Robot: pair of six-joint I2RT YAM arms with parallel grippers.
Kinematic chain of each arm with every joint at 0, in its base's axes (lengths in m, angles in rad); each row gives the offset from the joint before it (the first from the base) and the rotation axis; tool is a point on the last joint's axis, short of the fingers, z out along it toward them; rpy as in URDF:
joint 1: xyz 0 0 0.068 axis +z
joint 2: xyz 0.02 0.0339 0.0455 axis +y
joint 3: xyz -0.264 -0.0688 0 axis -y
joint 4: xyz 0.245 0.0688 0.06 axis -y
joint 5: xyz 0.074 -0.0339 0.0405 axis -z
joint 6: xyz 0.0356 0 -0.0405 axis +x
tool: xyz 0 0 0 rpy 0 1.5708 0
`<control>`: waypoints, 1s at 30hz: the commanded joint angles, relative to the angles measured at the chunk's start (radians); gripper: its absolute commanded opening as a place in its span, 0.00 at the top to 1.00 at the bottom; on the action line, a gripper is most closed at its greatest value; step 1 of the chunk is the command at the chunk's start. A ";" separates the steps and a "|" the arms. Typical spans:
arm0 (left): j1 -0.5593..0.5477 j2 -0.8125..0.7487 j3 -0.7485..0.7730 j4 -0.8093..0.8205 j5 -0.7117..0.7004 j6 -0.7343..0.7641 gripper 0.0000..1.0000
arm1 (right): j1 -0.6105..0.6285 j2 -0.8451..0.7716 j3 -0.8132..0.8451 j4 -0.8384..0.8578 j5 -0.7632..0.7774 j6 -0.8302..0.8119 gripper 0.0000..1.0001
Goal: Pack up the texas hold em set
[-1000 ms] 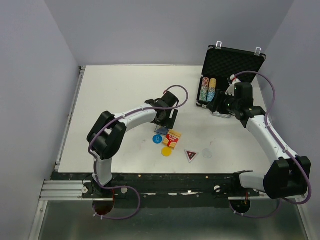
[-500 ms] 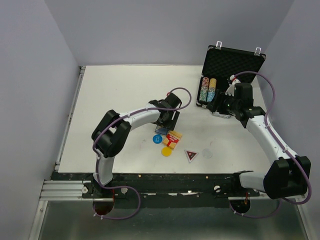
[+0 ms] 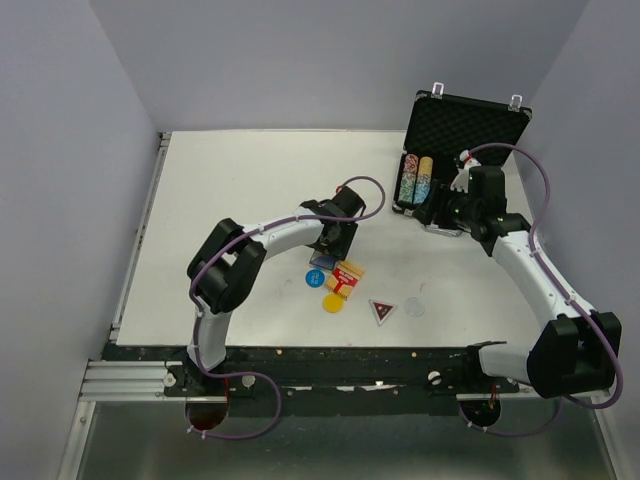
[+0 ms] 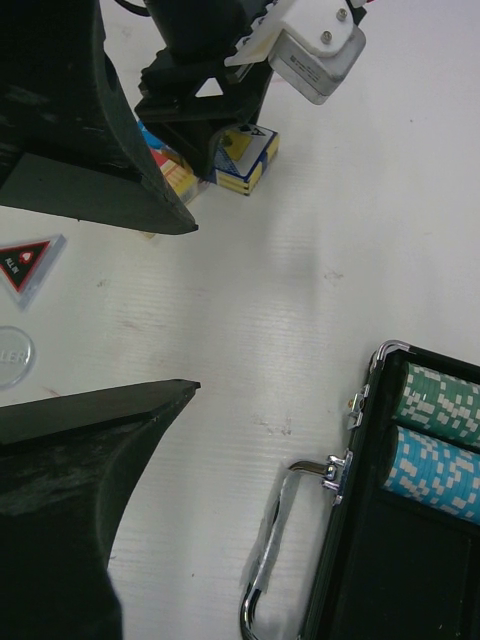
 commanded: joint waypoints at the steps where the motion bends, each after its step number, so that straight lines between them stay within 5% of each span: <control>1: -0.004 0.012 0.000 0.021 -0.001 0.022 0.57 | -0.001 -0.006 -0.014 0.015 -0.019 -0.004 0.32; 9: -0.004 -0.199 -0.085 0.130 0.025 0.117 0.84 | -0.001 -0.009 -0.011 0.010 -0.085 0.025 0.32; 21: -0.025 -0.550 -0.255 0.261 0.297 0.358 0.88 | 0.010 0.020 -0.032 0.041 -0.557 0.182 0.32; 30: -0.136 -0.661 -0.341 0.323 0.366 0.493 0.88 | 0.129 0.029 0.029 -0.069 -0.636 0.176 0.31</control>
